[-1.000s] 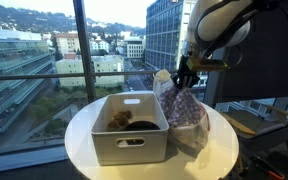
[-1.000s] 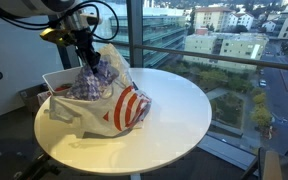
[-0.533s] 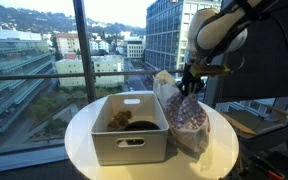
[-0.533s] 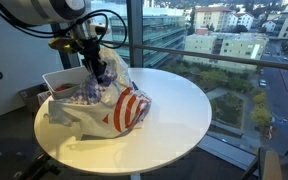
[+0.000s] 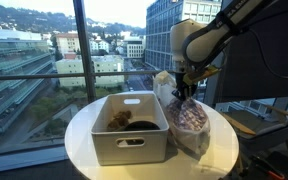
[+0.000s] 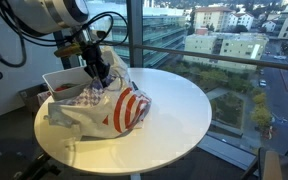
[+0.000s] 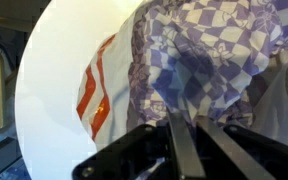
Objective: Put the purple cloth and the moose toy in the plastic bag
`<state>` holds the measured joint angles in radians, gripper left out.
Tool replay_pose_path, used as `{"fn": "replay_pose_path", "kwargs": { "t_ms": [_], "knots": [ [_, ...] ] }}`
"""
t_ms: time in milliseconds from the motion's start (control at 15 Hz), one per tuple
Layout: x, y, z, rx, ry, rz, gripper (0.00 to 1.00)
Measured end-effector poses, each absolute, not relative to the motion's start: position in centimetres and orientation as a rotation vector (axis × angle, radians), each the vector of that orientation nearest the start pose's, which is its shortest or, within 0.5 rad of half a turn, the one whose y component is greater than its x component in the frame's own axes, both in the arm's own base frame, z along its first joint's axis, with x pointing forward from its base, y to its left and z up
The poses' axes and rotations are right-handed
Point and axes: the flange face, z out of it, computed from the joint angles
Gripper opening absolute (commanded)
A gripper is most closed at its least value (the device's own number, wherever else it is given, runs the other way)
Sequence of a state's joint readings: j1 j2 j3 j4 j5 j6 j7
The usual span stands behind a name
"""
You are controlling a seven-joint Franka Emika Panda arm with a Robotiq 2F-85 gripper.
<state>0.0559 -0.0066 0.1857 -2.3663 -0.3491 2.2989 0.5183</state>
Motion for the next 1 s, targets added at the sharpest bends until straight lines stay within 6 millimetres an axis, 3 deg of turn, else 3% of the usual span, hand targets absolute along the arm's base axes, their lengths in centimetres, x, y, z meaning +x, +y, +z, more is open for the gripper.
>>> {"fn": "replay_pose_path", "kwargs": {
  "t_ms": [333,733,800,867,1000],
  "knots": [
    [51.4,11.1,29.4,-3.428,-0.011,-0.050,0.06],
    [52.6,10.3,24.1,-3.383,-0.026,-0.066,0.06],
    [52.7,10.2,23.5,-3.376,-0.026,-0.062,0.32],
    [52.9,10.0,23.0,-3.366,-0.028,-0.061,0.35],
    [53.1,9.9,22.4,-3.356,-0.042,-0.045,0.49]
  ]
}}
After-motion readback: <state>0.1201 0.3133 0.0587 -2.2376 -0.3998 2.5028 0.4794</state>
